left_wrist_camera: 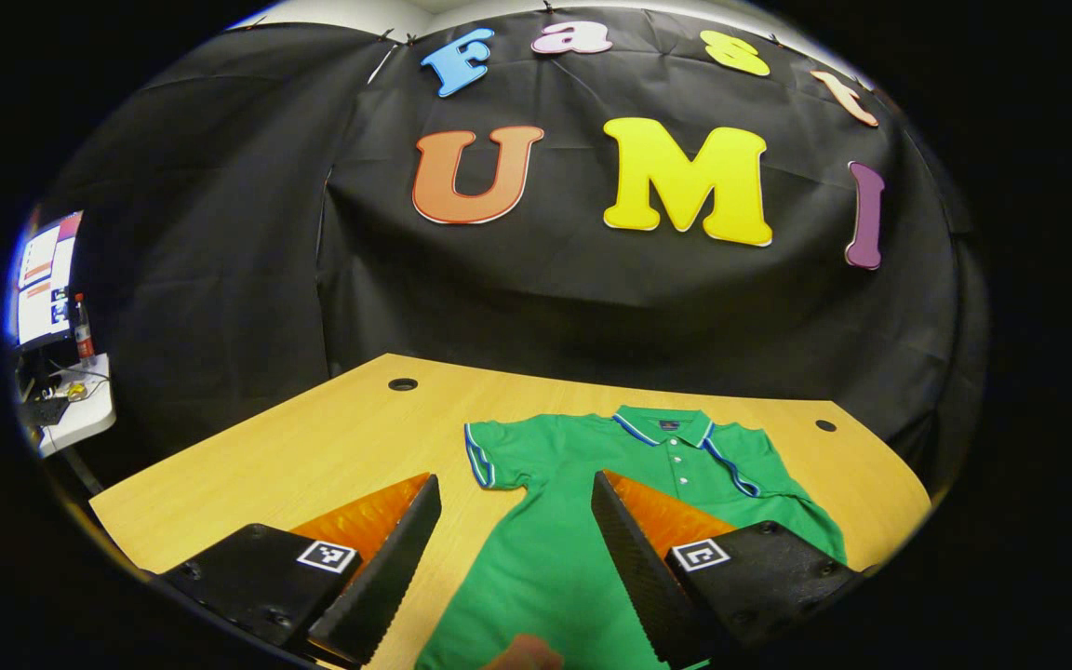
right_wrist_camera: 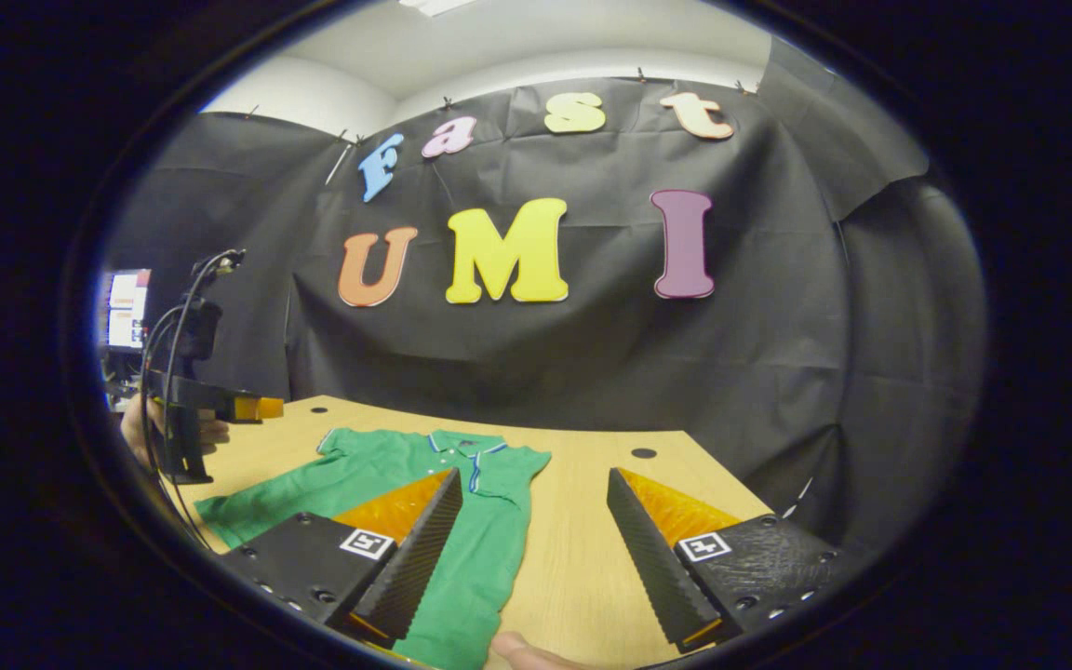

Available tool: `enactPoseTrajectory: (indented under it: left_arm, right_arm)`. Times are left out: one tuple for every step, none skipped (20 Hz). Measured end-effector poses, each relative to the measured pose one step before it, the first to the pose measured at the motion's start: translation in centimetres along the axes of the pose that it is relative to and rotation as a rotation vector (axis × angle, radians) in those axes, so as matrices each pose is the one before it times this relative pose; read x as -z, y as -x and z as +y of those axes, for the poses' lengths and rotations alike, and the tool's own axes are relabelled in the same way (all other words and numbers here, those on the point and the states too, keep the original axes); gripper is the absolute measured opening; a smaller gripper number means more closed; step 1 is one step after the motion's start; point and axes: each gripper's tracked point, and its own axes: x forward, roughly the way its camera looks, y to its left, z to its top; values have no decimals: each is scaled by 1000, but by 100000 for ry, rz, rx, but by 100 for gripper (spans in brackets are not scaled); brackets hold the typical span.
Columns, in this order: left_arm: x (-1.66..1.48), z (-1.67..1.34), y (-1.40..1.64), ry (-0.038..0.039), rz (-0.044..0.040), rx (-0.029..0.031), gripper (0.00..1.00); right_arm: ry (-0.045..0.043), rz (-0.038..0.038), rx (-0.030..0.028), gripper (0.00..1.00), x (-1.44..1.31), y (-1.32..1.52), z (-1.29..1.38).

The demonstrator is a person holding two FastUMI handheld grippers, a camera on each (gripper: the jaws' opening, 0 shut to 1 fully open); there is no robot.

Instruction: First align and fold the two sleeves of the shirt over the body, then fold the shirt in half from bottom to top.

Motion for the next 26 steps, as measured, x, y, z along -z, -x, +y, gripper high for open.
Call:
enactPoseTrajectory:
  left_arm:
    - [-48, 674, -2165, 400, 1724, -1168, 100]
    - [-7, 652, -2186, 1293, 2273, -787, 100]
    - [415, 779, -2552, 2002, 3145, -1739, 100]
    - [291, 754, -2434, 1405, 2884, -1326, 100]
    - [230, 926, -2257, 665, 3362, -2471, 100]
    - [181, 764, -2118, 938, 2368, -1684, 100]
    - [-63, -93, -1712, 3070, 1836, 427, 100]
    - [-63, -218, -1361, 3632, 2018, 1588, 100]
    - [241, 59, -1242, 2083, 2768, 50, 100]
    - [382, 221, -1072, -729, 2544, -821, 100]
    - [494, 402, -983, -1914, 2070, -1717, 100]
    - [624, 135, -781, -2003, 2187, -872, 100]
    - [517, -222, -715, -2391, 2384, 410, 100]
    - [636, -232, -370, -1692, 2174, 631, 100]
    - [674, -292, -511, -1098, 2399, 392, 100]
    - [885, -281, -433, -497, 2840, -159, 100]
    - [-270, 323, -189, -1982, -1408, -2341, 100]
    - [-292, 41, -400, -748, -569, -523, 100]
    - [11, -337, -53, -550, -736, 515, 96]
    - [-87, -110, 54, -1651, 276, 822, 92]
    - [-65, -451, -58, -1997, -18, 1613, 77]
    - [-204, -714, -358, -2047, -241, 2921, 70]
    - [-170, -124, -86, -2017, -132, 1310, 41]
    - [-187, -212, -119, -1646, -133, 1207, 28]
    - [-150, -181, -154, -1387, -262, -40, 14]
    - [-116, -220, -62, -379, -32, 278, 11]
  right_arm:
    - [628, 1163, -626, 95, 487, -519, 302]
    - [538, 652, -504, 95, 292, -461, 232]
    - [871, 359, -378, 96, 209, -396, 357]
    - [1007, 338, -53, 94, 97, -419, 250]
    - [1179, 158, -277, 95, 192, -236, 233]
    - [604, -274, -595, 94, -127, -252, 394]
    - [0, -566, -734, 95, -46, -182, 533]
    - [42, -89, -954, 95, 18, -282, 485]
    - [275, 220, -759, 95, 357, -279, 346]
    - [826, 462, -826, 95, 253, -226, 296]
    - [1075, 456, -442, 95, 227, -200, 171]
    - [648, 245, -134, 95, 171, -160, 59]
    - [113, 69, -437, 95, 238, -148, 177]
    - [-388, -30, -326, 95, 208, -56, 85]
    - [-584, 158, -687, 95, 289, -92, 77]
    - [-869, 387, -713, 96, 169, -93, 115]
    - [-998, 53, -1090, 95, 41, -11, 93]
    - [-913, -126, -871, 95, -103, -77, 168]
    - [-701, -291, -764, 95, -105, 60, 53]
    - [-391, -432, -675, 95, -126, -4, 138]
    - [178, -349, -334, 95, 41, -11, 129]
    - [519, -453, 169, 95, -58, -48, -70]
    - [533, -153, 388, 95, 22, -77, -137]
    - [122, 277, 429, 96, 114, -106, -67]
    - [-264, 498, 281, 96, 194, -35, -49]
    - [-711, 753, 38, 95, 211, -103, -51]
